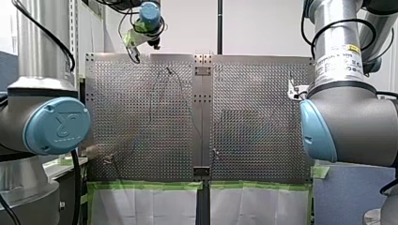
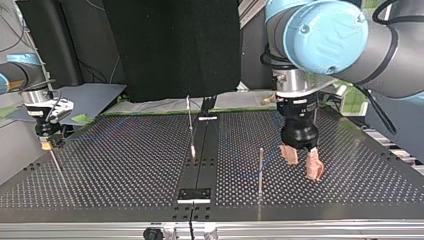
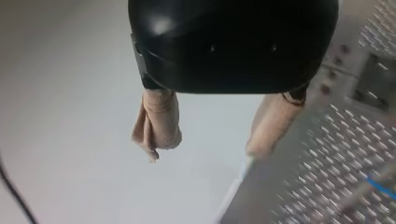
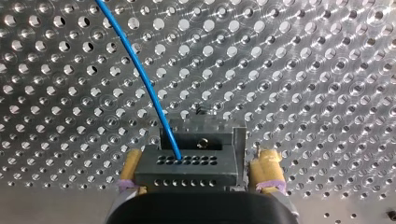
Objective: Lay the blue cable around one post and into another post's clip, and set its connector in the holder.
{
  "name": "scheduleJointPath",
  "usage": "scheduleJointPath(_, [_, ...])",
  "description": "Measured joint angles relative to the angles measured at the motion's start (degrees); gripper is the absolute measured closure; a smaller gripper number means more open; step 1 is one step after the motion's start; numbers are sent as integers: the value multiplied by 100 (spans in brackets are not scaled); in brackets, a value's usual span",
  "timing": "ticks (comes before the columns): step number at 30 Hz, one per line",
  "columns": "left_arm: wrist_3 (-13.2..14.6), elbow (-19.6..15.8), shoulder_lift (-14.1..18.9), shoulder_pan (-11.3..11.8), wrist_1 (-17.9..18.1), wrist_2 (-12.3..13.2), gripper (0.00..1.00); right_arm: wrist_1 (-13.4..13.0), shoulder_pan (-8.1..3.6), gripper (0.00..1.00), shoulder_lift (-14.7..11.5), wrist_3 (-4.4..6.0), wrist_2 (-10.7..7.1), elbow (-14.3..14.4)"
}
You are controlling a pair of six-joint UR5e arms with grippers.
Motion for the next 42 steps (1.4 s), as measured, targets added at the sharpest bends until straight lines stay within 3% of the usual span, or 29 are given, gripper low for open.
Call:
scheduleJointPath(8, [490, 25, -110, 13, -268, -35, 0, 0, 0, 0, 0, 0, 0, 0])
scheduleJointPath(42, [2375, 27, -113, 35, -206, -88, 0, 0, 0, 0, 0, 0, 0, 0])
